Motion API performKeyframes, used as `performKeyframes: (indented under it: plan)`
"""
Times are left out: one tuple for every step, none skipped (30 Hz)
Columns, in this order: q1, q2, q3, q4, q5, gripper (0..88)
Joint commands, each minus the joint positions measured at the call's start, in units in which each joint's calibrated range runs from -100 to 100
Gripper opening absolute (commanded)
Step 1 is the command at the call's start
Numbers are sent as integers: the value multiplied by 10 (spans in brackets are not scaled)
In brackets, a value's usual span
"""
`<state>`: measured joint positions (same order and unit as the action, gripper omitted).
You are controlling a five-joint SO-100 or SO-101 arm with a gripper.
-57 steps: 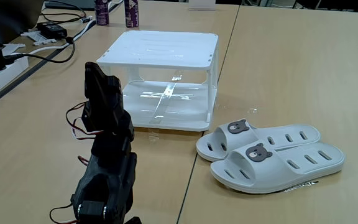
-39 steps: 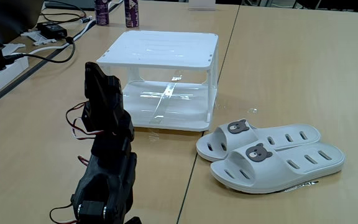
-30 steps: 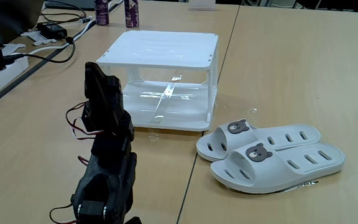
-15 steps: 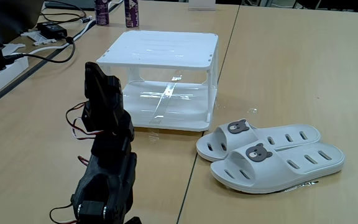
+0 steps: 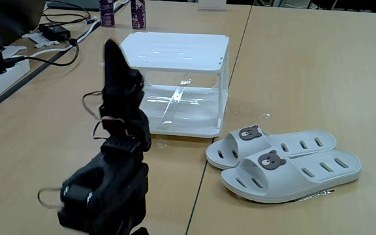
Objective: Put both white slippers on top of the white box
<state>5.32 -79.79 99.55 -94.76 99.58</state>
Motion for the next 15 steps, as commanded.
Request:
performKeyframes:
  plan:
    - [3, 222, -1, 6, 4, 8]
    - [3, 267, -2, 6, 4, 8]
    - [4, 306, -5, 5, 4, 8]
    - [4, 343, -7, 5, 4, 8]
    - [5, 376, -7, 5, 4, 8]
    - [8, 406, -7, 5, 4, 8]
    - [9, 436, -7, 5, 4, 8]
    - [9, 482, -7, 5, 4, 8]
    - [9, 522, -8, 5, 4, 8]
    - [9, 558, -8, 5, 4, 8]
    - [9, 591, -8, 5, 4, 8]
    - [8, 628, -8, 5, 4, 8]
    - [8, 661, -7, 4, 4, 8]
    - [8, 686, -6, 4, 4, 8]
    - [8, 708, -5, 4, 4, 8]
